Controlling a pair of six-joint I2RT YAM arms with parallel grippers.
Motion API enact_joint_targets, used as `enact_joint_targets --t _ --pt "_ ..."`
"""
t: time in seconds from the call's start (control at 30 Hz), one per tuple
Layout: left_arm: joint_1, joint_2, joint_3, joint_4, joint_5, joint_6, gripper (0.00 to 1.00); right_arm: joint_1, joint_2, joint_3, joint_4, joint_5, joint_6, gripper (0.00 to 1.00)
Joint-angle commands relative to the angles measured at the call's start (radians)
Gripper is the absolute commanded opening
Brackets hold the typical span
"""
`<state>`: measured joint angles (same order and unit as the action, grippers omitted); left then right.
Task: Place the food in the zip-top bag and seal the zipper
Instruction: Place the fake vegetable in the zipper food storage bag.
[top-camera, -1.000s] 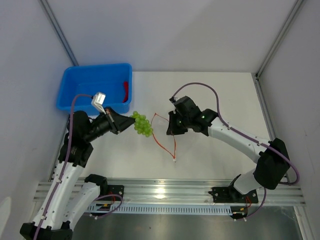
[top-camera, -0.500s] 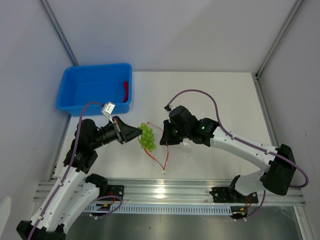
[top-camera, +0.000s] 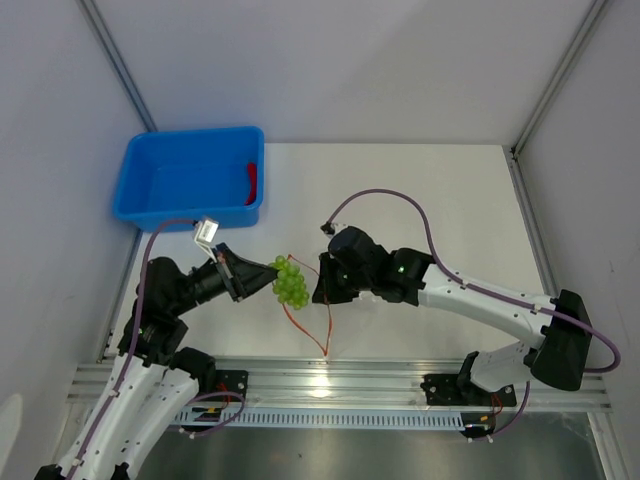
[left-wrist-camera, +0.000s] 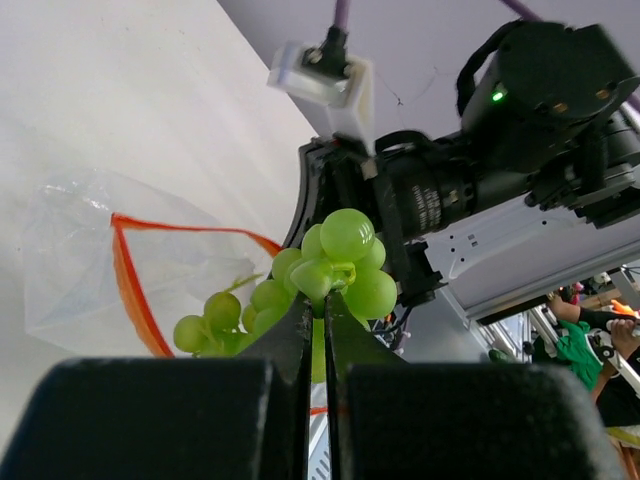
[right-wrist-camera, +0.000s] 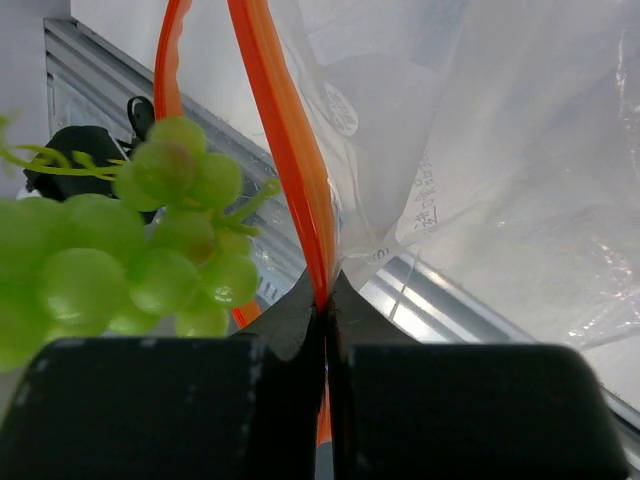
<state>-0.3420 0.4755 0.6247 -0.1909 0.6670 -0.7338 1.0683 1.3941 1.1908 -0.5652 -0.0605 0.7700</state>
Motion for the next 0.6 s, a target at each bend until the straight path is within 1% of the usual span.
enact_joint_targets --t 0.0,0.17,0.33,0.43,0.5,0.53,0.57 --pt "-0.009 -0.028 -0.042 0.001 0.009 -0.009 0.01 0.015 -0.055 0.004 0.042 0.024 0.032 0.0" --pt "-0.012 -0.052 -0.094 0.001 0.019 -0.018 0.0 0.03 -0.084 0.001 0.071 0.007 0.066 0.0" --pt "-0.032 -0.037 -0.111 -0.011 0.02 -0.021 0.01 0.048 -0.098 0.004 0.087 0.001 0.084 0.0" --pt "-0.077 -0.035 -0.106 -0.053 -0.004 -0.013 0.02 0.064 -0.106 0.003 0.08 0.016 0.094 0.0" --pt "-0.089 -0.037 -0.099 -0.076 -0.015 -0.009 0.07 0.073 -0.109 0.001 0.077 0.028 0.1 0.0" --pt "-0.097 -0.038 -0.1 -0.096 -0.017 -0.009 0.17 0.076 -0.109 0.001 0.076 0.031 0.1 0.0" --pt "-0.1 -0.043 -0.095 -0.108 -0.02 -0.004 0.41 0.079 -0.109 0.003 0.073 0.033 0.101 0.0"
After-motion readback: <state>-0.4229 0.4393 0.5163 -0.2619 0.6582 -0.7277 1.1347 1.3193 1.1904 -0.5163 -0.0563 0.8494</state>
